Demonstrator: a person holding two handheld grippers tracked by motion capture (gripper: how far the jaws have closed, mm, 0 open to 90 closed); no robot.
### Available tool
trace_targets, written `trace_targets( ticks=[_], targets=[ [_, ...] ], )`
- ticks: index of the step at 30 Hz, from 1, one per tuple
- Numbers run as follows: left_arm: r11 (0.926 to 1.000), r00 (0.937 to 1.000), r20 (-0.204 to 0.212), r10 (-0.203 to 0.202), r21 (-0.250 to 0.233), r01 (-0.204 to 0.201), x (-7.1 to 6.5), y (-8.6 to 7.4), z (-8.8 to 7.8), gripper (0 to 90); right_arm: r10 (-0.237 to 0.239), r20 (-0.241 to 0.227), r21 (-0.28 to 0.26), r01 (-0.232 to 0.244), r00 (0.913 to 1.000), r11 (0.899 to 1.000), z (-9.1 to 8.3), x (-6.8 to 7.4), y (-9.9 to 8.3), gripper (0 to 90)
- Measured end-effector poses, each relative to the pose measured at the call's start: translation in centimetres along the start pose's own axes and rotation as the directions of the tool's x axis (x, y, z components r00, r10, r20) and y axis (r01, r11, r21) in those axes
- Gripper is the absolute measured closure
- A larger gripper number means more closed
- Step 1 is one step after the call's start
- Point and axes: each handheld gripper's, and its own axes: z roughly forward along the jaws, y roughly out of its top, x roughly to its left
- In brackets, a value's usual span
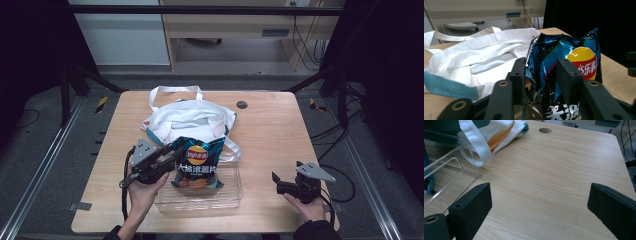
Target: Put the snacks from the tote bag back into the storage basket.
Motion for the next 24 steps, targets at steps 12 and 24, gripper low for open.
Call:
trace_targets(
  ticks=[12, 24],
  targets=[
    [0.9997, 0.9998, 0.003, 0.022, 0.008, -0.022, 0.1, -0.1, -0.5, 49.2, 0.012, 0.001, -0.012, -0.012, 0.9999, 1.0, -0.4, -0.1, 0.1, 5.8],
    [0.9992, 0.9993, 0.012, 0.036, 0.018, -0.037, 0.3, -0.2, -1.4, 43.8, 0.007, 0.009, -0.02, -0.007, 0.9999, 1.0, -0.5, -0.3, 0.1, 5.8]
  ],
)
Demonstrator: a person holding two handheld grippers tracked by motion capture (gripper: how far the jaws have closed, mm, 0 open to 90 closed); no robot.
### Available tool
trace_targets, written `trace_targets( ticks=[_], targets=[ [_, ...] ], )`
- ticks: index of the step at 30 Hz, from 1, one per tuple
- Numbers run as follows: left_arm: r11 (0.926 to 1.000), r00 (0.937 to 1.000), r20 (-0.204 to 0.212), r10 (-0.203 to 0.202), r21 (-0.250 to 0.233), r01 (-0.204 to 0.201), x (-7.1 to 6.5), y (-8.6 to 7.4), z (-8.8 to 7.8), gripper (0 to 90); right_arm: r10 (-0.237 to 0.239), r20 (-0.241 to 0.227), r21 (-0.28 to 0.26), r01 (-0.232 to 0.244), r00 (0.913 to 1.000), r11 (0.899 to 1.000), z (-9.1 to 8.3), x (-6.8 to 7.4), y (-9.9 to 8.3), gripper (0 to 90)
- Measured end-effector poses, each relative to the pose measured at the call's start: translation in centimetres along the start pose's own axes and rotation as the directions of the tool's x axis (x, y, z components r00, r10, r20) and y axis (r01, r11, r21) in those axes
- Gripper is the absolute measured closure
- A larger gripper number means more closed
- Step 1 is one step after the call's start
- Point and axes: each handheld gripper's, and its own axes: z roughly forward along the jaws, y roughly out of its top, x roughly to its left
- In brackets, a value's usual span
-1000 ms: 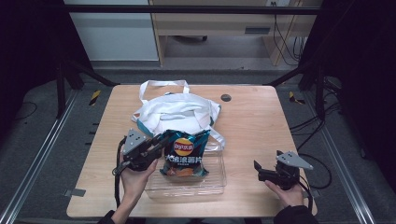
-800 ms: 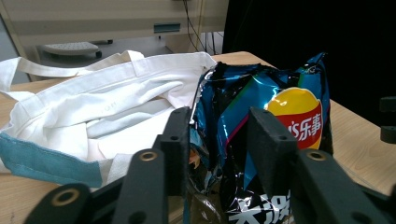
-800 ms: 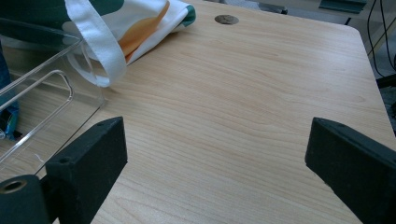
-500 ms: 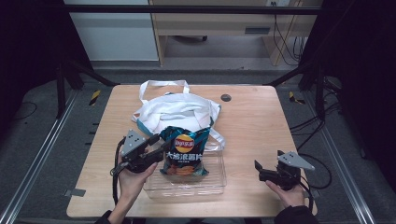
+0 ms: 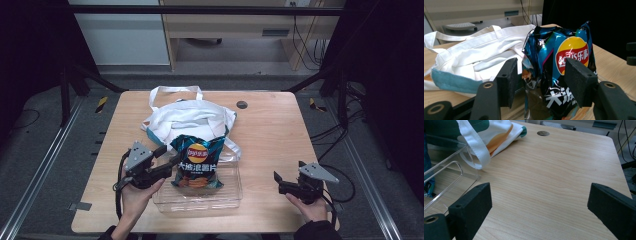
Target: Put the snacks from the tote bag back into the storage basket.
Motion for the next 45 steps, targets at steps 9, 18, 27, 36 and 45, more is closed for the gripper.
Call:
trace_targets(
  ticks=[9, 18, 27, 36, 45],
  targets=[
    [0.9993, 0.9992, -0.031, 0.026, 0.027, -0.025, 0.5, -1.2, -0.9, 41.8, 0.006, -0.001, -0.001, -0.006, 1.0, 1.0, -0.1, -0.1, 0.0, 5.8],
    [0.9988, 0.9971, -0.071, 0.026, 0.042, -0.023, 2.1, -3.0, -1.5, 41.7, 0.008, 0.006, -0.003, -0.008, 0.9999, 1.0, -0.3, -0.2, -0.1, 5.8],
    [0.9999, 0.9944, -0.105, -0.006, 0.015, 0.007, 4.2, -4.9, -2.8, 39.9, 0.012, 0.013, -0.002, -0.012, 0.9998, 1.0, -0.3, -0.4, -0.1, 5.7],
    [0.9985, 0.9881, -0.152, -0.023, 0.045, 0.03, 6.1, -6.8, -2.7, 39.4, 0.011, 0.018, -0.001, -0.011, 0.9998, 1.0, -0.3, -0.5, -0.2, 5.7],
    [0.9952, 0.9795, -0.198, -0.037, 0.082, 0.054, 7.9, -8.0, -2.2, 37.8, 0.014, 0.042, 0.012, -0.014, 0.999, 1.0, -0.3, -0.7, -0.3, 5.8]
  ],
)
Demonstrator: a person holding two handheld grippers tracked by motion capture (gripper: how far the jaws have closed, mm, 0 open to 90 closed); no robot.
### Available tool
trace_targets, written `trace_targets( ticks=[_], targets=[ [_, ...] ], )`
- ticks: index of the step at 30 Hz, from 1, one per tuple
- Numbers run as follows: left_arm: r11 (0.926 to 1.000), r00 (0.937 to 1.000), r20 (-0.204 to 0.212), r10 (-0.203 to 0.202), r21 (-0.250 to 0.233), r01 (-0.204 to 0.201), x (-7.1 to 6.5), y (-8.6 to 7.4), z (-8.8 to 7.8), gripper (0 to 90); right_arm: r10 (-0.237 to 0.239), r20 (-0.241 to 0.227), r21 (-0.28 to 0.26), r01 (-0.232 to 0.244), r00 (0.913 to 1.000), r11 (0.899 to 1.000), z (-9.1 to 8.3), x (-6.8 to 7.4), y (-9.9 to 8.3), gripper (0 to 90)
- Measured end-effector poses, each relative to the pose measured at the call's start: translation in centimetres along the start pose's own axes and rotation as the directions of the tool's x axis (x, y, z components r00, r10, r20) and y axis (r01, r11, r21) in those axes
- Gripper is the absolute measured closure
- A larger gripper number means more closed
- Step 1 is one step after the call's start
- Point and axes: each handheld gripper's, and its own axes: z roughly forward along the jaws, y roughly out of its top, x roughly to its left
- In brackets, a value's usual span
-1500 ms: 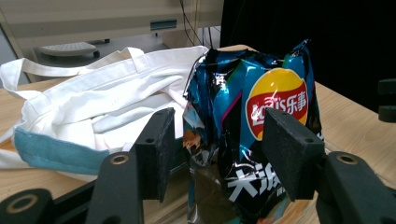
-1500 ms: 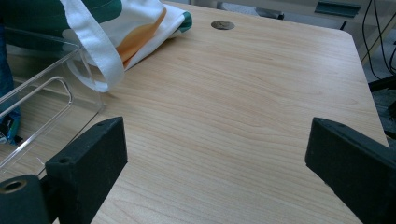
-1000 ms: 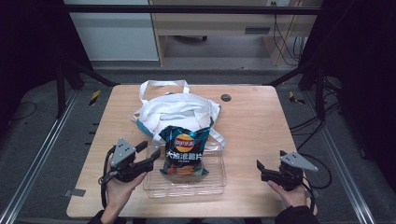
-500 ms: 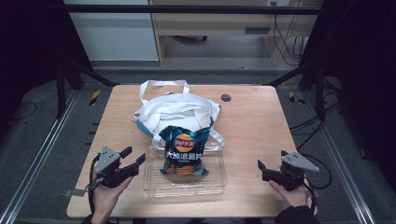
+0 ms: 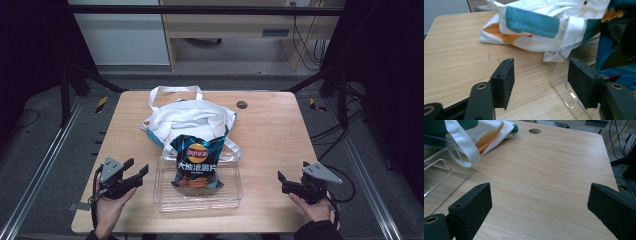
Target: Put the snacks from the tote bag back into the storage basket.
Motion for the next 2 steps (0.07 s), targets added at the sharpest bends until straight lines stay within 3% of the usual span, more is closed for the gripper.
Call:
trace_targets(
  ticks=[2],
  targets=[
    [0.9999, 1.0, 0.003, -0.004, 0.009, 0.004, 0.18, -0.08, 0.11, 35.6, 0.001, 0.005, -0.001, -0.001, 1.0, 1.0, -0.03, -0.12, -0.02, 5.8]
  ],
)
